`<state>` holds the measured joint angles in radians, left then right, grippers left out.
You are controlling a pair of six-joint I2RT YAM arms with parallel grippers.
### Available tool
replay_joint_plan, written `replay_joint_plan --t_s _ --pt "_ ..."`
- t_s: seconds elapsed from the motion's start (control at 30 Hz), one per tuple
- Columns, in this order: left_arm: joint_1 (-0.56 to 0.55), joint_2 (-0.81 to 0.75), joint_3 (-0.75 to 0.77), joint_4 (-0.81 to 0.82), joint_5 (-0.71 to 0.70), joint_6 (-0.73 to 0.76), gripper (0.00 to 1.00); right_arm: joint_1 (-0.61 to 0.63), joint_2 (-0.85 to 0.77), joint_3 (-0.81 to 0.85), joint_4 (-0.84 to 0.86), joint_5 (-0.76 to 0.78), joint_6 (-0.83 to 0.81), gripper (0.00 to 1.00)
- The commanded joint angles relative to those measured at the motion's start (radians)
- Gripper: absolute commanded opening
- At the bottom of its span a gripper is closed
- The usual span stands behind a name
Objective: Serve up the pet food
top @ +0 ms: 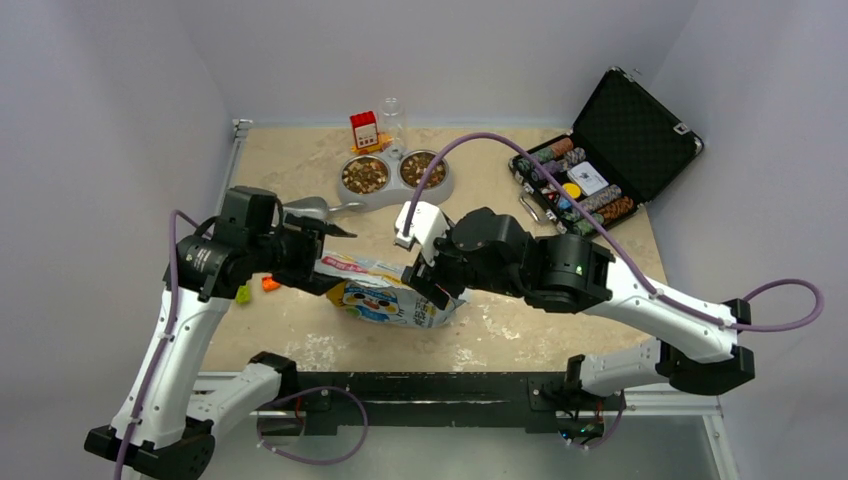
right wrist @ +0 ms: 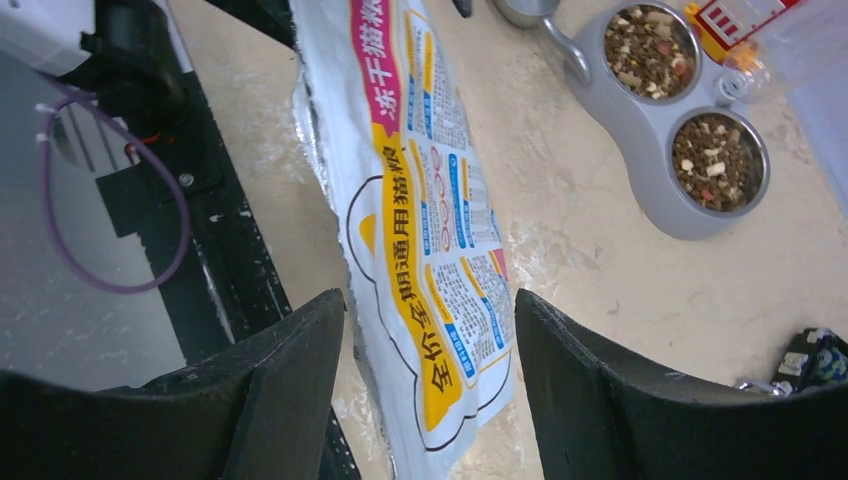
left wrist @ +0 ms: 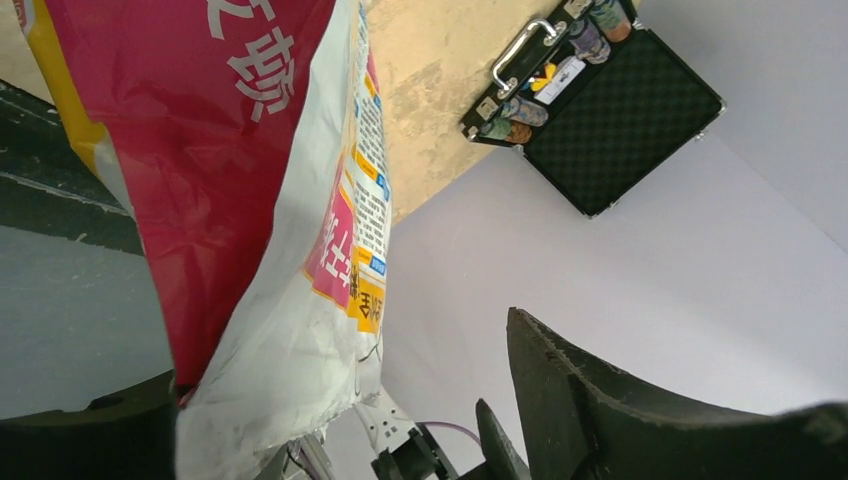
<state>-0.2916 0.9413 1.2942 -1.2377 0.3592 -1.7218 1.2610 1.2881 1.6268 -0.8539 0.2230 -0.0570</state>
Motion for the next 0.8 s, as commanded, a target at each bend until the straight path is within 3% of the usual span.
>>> replay_joint_plan --t_s 0.0,0.1,0.4,0.6,0.77 --pt "-0.015 -0.027 -0.022 -0.028 -0.009 -0.01 0.76 0.033 -0.017 -0.013 0.041 -0.059 -0.042 0.66" --pt "-0.015 -0.07 -0.066 -0.034 -0.02 -0.01 0.75 0.046 0.001 -0.022 0.036 -0.06 -0.041 0.66" --pt "-0.032 -0.114 -0.128 0.012 -0.014 -0.031 0.58 0.125 0.051 -0.077 0.081 0.016 -0.058 0.62" --pt "-0.102 -0.106 -0.152 0.053 -0.031 -0.056 0.41 0.167 0.094 -0.082 0.102 0.026 -0.077 0.58" --pt "-0.132 -0.086 -0.147 0.081 -0.043 -0.072 0.29 0.195 0.136 -0.065 0.157 0.169 -0.097 0.54"
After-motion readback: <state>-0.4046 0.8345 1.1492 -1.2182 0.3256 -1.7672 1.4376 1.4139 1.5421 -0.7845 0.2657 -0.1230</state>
